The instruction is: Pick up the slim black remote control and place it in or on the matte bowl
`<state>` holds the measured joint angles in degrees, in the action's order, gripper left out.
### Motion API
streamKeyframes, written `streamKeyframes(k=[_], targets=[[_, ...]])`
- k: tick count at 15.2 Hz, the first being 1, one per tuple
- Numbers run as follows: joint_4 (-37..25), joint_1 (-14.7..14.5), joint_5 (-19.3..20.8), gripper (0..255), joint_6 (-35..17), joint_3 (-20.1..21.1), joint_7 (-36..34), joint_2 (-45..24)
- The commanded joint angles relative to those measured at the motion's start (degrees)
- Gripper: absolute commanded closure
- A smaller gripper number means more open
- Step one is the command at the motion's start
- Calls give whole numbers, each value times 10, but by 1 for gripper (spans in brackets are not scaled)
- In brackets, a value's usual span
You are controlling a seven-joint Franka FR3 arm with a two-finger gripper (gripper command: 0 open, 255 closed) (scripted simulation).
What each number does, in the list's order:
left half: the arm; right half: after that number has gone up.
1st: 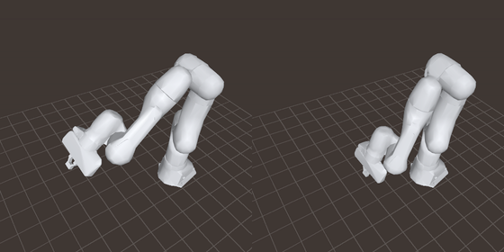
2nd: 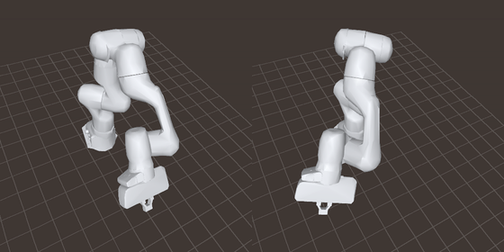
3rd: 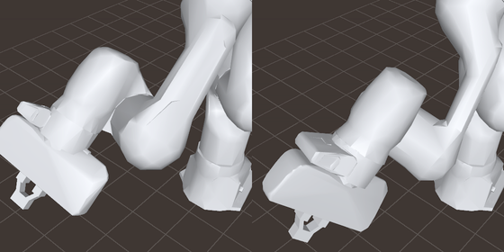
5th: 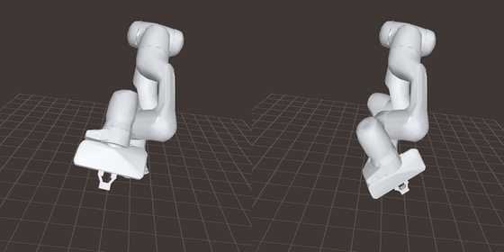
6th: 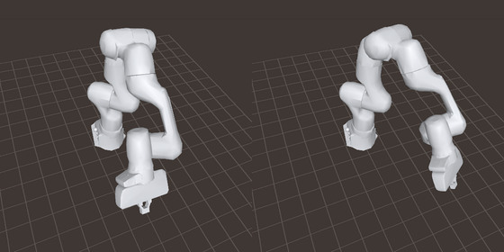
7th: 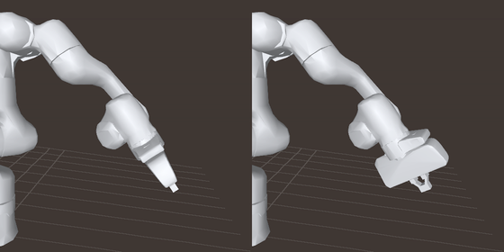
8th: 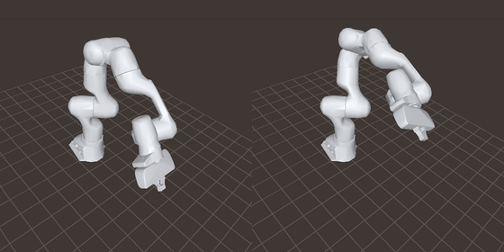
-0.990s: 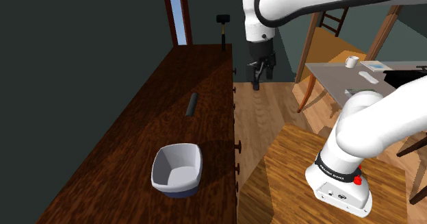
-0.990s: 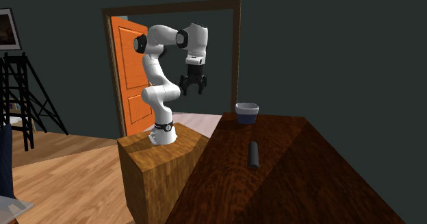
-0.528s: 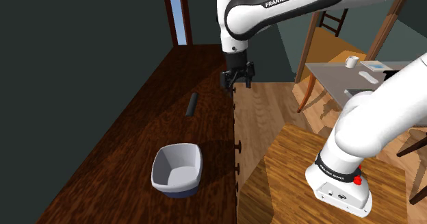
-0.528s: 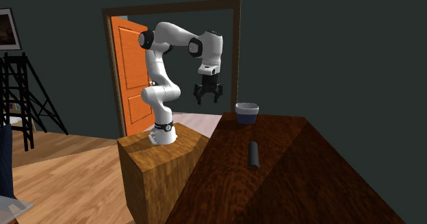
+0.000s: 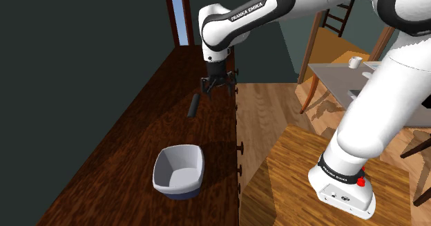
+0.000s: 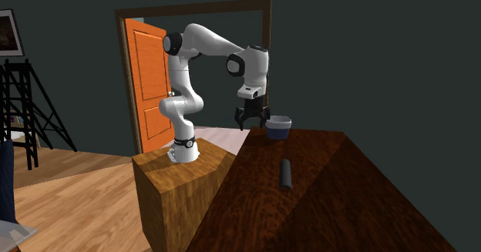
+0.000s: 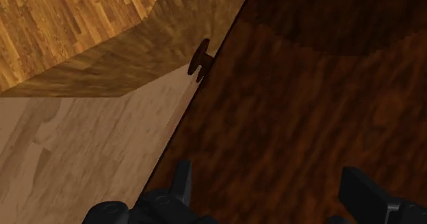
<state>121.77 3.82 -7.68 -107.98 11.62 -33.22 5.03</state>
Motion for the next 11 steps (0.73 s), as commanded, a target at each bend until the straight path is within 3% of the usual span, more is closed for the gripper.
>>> streamKeyframes(k=[1, 11], targets=[[-37, 1, -1, 0, -12, 2, -36, -46], [-232, -2, -3, 0, -51, -16, -177, -260]])
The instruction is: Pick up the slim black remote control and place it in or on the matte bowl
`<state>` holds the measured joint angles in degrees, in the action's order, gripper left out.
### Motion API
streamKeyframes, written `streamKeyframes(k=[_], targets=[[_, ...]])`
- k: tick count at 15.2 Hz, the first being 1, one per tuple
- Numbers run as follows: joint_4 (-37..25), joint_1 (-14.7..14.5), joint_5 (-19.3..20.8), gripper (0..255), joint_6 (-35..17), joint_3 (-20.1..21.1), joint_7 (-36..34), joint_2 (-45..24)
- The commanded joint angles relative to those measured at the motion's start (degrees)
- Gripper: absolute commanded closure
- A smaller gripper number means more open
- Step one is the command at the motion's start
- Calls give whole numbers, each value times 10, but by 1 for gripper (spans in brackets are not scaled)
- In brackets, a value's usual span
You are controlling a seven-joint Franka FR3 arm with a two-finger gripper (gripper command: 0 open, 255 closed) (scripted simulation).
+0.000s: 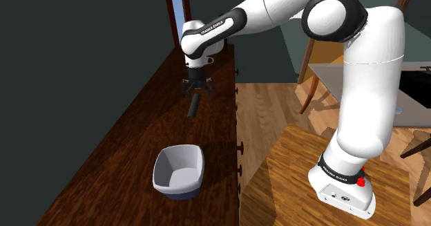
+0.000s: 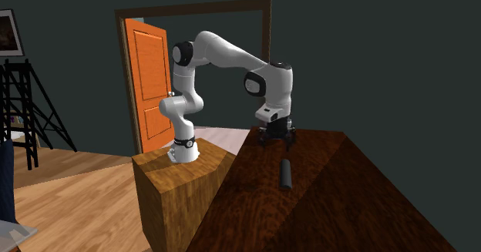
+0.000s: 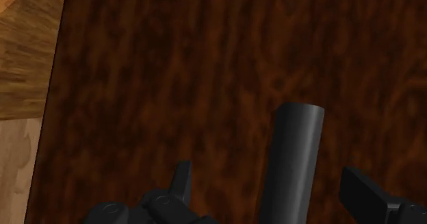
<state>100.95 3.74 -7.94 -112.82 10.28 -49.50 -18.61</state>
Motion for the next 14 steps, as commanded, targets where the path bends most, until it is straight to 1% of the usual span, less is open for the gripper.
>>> streamKeyframes(k=[1, 4, 11, 14], targets=[[-47, -1, -2, 0, -3, -6, -27, -45], [-115, -2, -6, 0, -2, -16, -60, -105], [-86, -7, -6, 0, -48, -15, -59, -122], [-84, -8, -6, 0, -52, -14, -59, -123]])
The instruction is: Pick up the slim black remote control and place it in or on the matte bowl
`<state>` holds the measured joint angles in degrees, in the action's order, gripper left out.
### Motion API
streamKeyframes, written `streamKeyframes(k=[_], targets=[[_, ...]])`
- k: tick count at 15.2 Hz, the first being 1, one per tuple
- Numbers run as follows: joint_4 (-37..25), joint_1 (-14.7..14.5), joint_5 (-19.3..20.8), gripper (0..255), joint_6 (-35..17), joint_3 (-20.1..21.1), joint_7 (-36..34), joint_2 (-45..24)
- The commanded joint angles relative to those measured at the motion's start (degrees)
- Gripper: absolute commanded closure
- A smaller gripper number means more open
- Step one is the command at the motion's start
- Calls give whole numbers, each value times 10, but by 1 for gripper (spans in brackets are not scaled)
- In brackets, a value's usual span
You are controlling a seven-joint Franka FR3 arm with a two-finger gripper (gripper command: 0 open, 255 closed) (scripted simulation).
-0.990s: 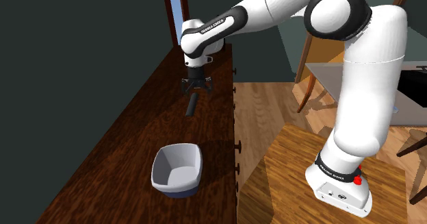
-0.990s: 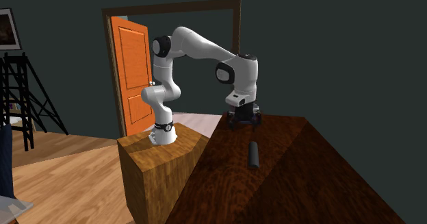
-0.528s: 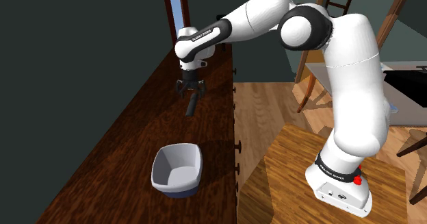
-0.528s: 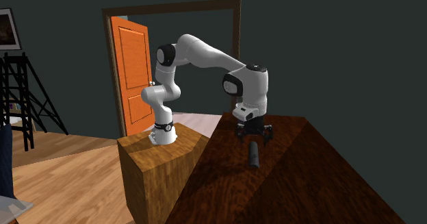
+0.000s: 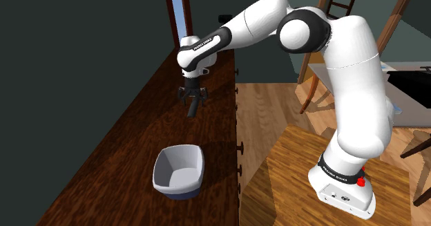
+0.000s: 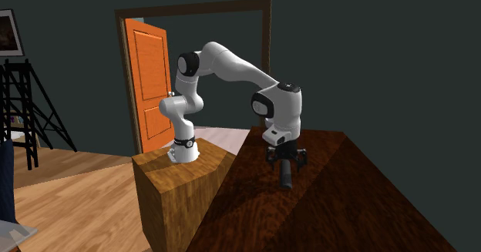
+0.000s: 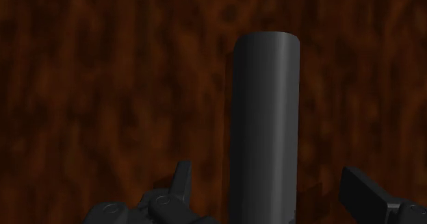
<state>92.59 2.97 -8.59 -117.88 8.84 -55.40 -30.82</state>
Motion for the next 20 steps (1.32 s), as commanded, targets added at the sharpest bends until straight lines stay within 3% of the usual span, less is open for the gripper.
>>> streamKeyframes(k=[1, 5, 6, 15, 20], targets=[[0, 0, 0, 0, -1, 0, 0, -1], [0, 0, 0, 0, -1, 0, 0, -1], [0, 0, 0, 255, -1, 0, 0, -1], [0, 0, 0, 255, -1, 0, 0, -1], [-13, 1, 0, 255, 28, 1, -5, 16]])
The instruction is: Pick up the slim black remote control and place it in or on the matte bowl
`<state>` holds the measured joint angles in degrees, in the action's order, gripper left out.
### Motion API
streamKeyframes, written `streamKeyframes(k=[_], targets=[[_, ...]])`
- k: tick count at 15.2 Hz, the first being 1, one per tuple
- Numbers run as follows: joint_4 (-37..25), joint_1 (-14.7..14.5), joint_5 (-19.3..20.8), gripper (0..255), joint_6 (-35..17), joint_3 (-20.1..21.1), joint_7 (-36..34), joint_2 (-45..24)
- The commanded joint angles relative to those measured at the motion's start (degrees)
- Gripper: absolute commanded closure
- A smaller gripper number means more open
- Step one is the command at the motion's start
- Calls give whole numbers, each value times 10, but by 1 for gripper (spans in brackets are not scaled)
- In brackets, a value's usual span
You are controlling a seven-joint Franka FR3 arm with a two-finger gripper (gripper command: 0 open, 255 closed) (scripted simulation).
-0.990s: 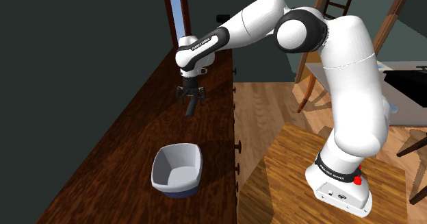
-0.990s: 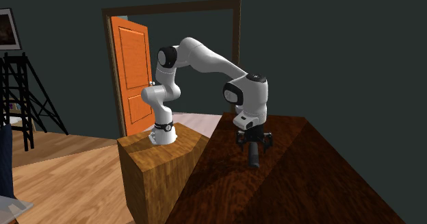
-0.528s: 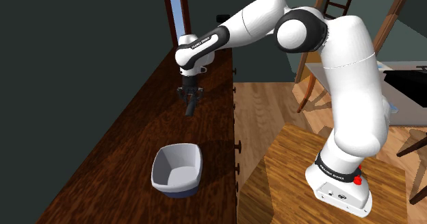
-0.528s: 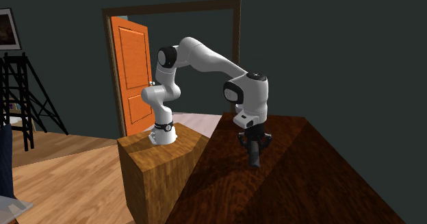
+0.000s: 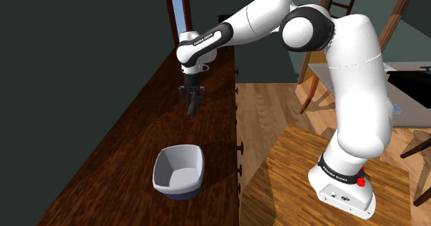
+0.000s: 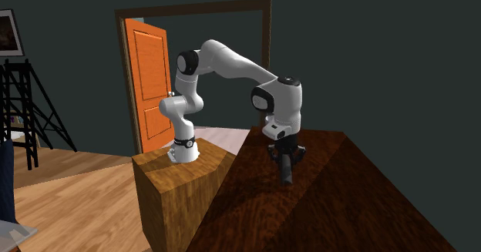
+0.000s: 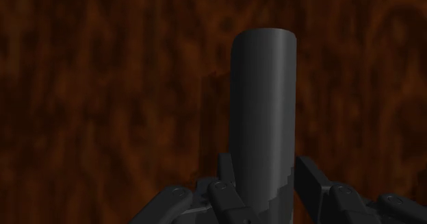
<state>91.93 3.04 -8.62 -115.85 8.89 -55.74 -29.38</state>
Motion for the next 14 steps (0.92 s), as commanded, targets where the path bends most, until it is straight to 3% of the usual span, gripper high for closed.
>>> streamKeyframes(k=[1, 14], targets=[[-9, 0, 0, 255, 14, 0, -2, 5], [-62, 2, 1, 255, 98, 2, -16, 36]])
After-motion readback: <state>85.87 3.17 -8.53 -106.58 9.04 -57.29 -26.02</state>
